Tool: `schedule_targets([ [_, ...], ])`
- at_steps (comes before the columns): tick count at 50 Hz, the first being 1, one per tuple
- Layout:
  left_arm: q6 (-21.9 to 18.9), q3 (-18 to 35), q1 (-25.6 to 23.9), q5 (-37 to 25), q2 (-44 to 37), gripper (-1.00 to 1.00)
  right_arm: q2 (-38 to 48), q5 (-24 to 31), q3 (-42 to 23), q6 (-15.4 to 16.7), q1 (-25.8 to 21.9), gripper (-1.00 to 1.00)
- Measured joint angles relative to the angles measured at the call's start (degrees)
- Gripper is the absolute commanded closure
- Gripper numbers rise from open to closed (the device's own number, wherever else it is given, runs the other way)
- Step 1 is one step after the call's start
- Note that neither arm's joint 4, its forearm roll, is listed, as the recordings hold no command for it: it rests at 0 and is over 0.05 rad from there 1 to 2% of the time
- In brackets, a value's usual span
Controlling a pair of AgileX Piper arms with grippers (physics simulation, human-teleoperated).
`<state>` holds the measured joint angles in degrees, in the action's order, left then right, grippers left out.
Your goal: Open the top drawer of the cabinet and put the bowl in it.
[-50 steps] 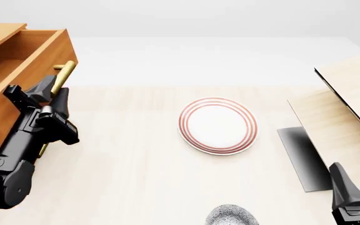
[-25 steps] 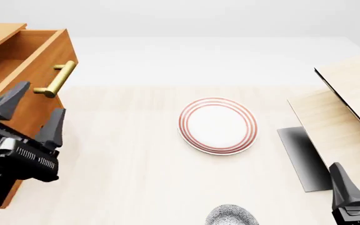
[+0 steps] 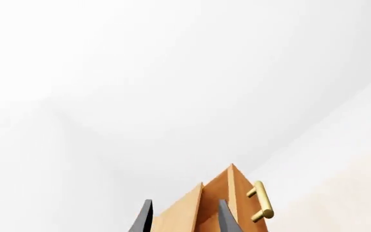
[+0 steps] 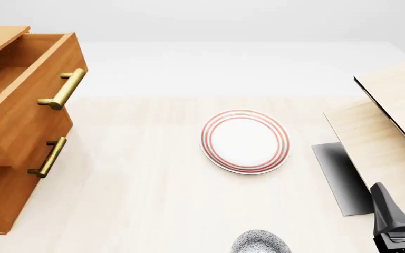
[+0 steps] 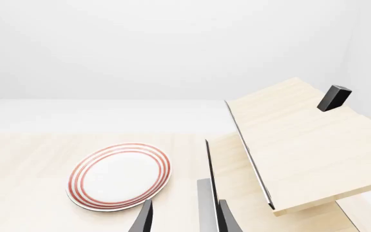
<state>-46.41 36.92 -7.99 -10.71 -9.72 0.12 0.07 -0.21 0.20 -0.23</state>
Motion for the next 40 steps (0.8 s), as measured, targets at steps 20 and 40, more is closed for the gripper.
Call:
schedule_targets([
  [20,26.46,29.68,7.80,-26.80,-13.48,-1.00,0.00,0.00,0.00,0.00,0.00,-1.00],
  [40,39.64,52.50,11.36,-47.89,-36.74,-1.00,0.00,0.00,0.00,0.00,0.00,-1.00],
])
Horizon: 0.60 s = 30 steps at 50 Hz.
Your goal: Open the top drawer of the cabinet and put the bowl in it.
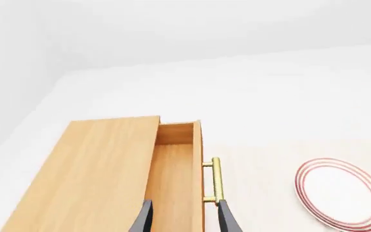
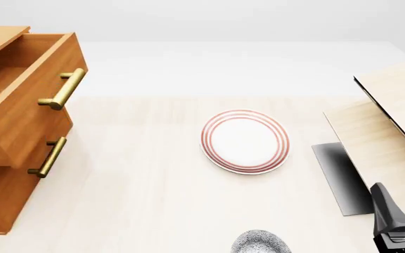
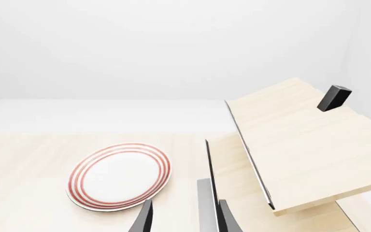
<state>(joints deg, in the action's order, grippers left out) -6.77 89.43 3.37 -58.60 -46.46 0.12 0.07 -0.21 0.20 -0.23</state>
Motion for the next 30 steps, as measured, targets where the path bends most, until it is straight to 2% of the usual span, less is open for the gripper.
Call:
schedule_targets([
  [12,4.04,2.90,-1.51,-6.45,-9.12,-1.00,0.00,0.00,0.00,0.00,0.00,-1.00],
  [30,6.32,2.74,-3.73,-9.01,-14.38,-1.00,0.00,0.00,0.00,0.00,0.00,-1.00],
])
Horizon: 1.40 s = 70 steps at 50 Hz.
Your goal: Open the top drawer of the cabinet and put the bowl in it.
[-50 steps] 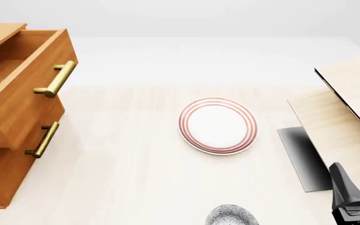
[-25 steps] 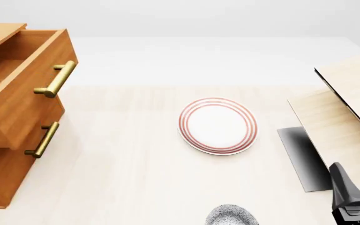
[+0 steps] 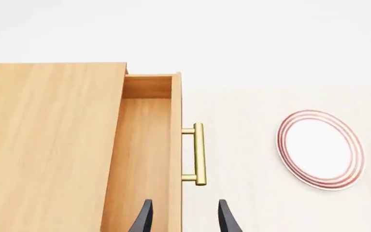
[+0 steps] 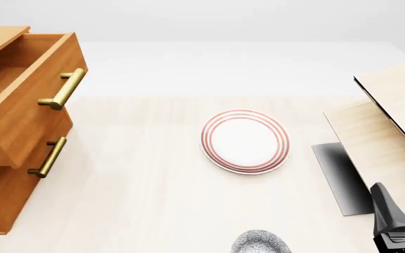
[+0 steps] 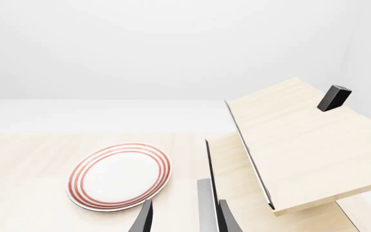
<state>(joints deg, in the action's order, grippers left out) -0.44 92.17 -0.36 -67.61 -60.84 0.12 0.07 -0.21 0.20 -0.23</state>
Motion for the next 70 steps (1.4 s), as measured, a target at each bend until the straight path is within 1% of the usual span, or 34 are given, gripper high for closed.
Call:
schedule_targets([
  [10,0.65,-2.23,0.46,1.93,-1.12,-1.00,0.00,0.00,0.00,0.01,-0.01,-1.00],
  [47,4.90,-19.87,-1.24,15.62,-3.67,-1.00,0.00,-0.01,0.00,0.00,0.00,-1.00],
  [59,5.65,-24.49,-1.15,19.26,-4.37,-1.00,0.00,0.00,0.00,0.00,0.00,-1.00],
  [70,5.54,-27.83,-0.39,21.80,-4.50,-1.00,0.00,0.00,0.00,0.00,0.00,-1.00],
])
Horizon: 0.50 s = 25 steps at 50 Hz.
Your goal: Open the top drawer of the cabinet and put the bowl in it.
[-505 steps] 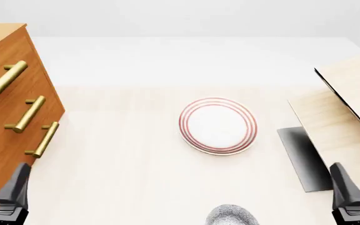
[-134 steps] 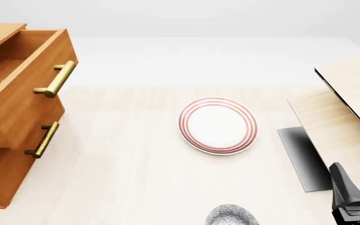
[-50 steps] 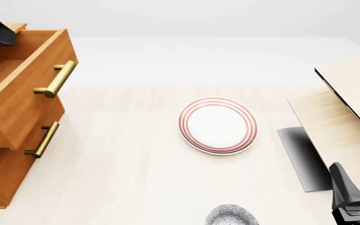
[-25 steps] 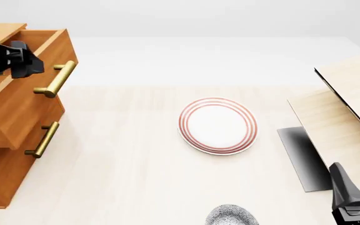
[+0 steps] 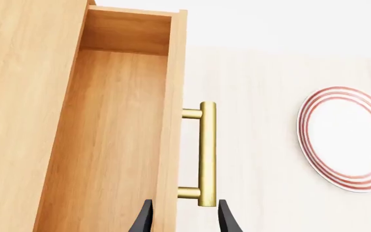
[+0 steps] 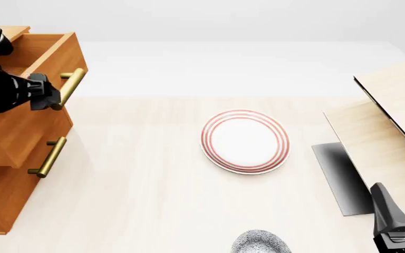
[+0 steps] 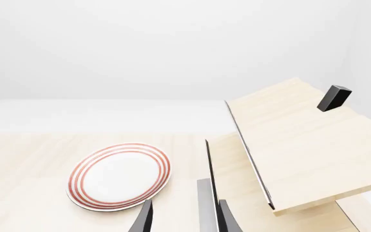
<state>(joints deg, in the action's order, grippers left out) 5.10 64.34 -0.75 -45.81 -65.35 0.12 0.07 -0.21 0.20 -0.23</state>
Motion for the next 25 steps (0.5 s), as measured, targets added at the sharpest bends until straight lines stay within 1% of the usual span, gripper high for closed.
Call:
schedule_targets([
  [10,0.05,-1.66,-0.13,2.22,0.92,-1.00,0.00,0.00,0.00,0.00,0.00,-1.00],
  [25,0.67,-3.19,-4.06,4.92,1.94,-1.00,0.00,0.00,0.00,0.00,0.00,-1.00],
])
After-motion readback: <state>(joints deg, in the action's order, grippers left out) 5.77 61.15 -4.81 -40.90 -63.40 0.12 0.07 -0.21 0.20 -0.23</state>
